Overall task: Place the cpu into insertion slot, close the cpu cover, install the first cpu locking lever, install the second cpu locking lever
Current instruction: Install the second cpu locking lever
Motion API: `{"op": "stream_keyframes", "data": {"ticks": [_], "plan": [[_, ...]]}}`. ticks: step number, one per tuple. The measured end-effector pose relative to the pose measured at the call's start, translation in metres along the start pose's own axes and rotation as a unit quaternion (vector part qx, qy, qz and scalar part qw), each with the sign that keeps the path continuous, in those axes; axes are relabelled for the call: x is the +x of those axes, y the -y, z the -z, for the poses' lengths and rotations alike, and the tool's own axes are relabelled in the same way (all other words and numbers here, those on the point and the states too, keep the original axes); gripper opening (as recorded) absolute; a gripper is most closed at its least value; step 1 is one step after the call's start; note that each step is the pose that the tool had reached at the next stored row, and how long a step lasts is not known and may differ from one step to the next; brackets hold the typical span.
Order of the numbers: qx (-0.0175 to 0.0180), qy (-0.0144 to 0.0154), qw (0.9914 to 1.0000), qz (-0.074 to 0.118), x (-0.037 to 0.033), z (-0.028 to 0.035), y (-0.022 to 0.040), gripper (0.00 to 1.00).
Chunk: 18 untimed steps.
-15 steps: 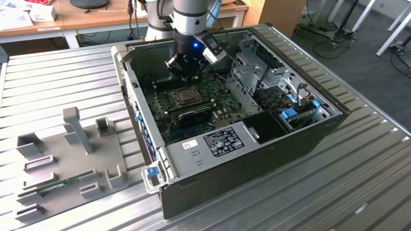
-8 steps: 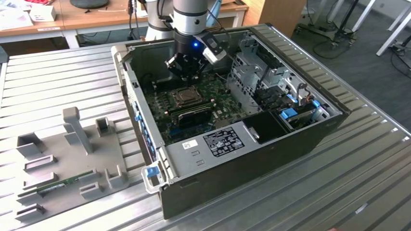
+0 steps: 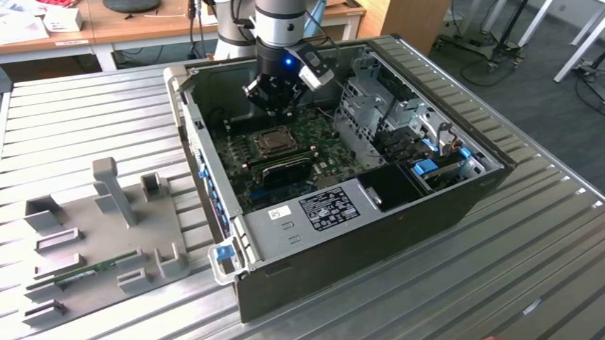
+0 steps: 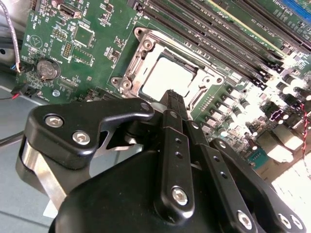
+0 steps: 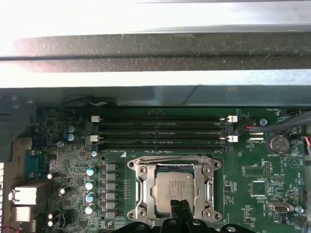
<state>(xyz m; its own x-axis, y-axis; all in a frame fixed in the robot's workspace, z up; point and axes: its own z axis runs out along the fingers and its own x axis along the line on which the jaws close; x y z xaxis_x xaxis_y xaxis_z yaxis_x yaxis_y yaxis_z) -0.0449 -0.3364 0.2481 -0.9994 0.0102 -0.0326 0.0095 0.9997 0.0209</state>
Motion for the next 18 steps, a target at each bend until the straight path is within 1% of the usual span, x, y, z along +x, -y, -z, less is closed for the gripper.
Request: {"op": "stream_keyframes", "data": {"ticks": [2,4,9,18], "plan": [[0.0000,0.0000,1.00000,0.000,-0.0001,0.0024,-0.0001,0.10],[0.0000,0.0001,1.00000,0.000,-0.0001,0.0035,-0.0001,0.10],[0.0001,0.0000,1.00000,0.000,-0.0002,0.0036,0.0004,0.10],[0.0000,0.0000,1.00000,0.000,-0.0002,0.0037,0.0057,0.10]]}}
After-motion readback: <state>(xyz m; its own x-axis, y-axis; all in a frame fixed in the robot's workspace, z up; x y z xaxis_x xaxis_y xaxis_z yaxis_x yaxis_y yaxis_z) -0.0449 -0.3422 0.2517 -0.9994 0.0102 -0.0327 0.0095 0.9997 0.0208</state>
